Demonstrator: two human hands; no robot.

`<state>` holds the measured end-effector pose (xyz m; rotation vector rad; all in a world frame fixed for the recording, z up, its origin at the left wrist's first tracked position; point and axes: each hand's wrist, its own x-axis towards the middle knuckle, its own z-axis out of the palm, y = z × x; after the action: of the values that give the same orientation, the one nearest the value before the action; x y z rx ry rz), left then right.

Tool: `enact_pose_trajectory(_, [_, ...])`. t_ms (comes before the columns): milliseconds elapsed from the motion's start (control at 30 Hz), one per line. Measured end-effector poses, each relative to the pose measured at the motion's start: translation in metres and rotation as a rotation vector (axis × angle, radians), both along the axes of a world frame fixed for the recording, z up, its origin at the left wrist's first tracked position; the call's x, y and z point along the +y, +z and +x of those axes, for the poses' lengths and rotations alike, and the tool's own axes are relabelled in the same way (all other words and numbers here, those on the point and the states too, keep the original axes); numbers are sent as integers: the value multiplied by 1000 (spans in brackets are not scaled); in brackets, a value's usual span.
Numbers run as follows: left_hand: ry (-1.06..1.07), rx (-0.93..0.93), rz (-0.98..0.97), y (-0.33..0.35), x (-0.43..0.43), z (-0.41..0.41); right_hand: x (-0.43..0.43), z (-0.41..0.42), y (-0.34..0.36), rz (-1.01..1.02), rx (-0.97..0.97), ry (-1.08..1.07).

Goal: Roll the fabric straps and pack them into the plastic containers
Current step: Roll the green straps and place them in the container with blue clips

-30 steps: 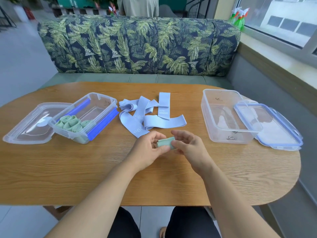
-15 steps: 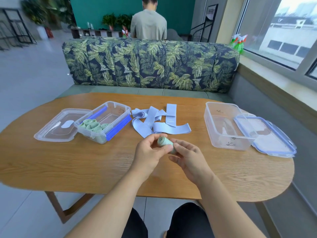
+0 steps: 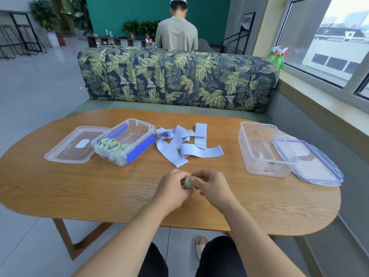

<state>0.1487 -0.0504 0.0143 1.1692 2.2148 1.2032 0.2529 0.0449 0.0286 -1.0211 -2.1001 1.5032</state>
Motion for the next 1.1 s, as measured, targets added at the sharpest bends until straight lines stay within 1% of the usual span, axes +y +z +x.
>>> enact_pose_trajectory(100, [-9, 11, -12, -12, 0, 1, -1, -5, -10, 4, -71, -42])
enact_pose_trajectory(233, [12, -12, 27, -19, 2, 0, 0, -9, -13, -94, -88, -87])
enact_pose_trajectory(300, [27, -38, 45, -21, 3, -1, 1, -13, -12, -49, -124, -89])
enact_pose_trajectory(400, [52, -127, 78, -28, 4, -4, -1, -19, -11, 47, -199, -84])
enact_pose_trajectory(567, [65, -251, 122, -35, 4, -4, 0, -20, -7, 60, -234, -65])
enact_pose_trajectory(667, [55, -318, 118, -39, 5, -2, 1, -19, -3, 97, -245, -59])
enact_pose_trajectory(800, [76, -304, 110, -36, 5, 3, -2, -18, 4, 187, -282, -26])
enact_pose_trajectory(867, [105, -241, 111, -30, 4, 4, -5, -19, 11, 278, -349, 15])
enact_pose_trajectory(933, [123, -224, 145, -25, 2, 3, -8, -23, 19, 355, -414, 49])
enact_pose_trajectory(1033, [110, -252, 181, -16, -5, -4, -7, -35, 33, 358, -419, 89])
enact_pose_trajectory(1100, [66, -308, 208, -11, -11, -13, -5, -43, 43, 339, -395, 138])
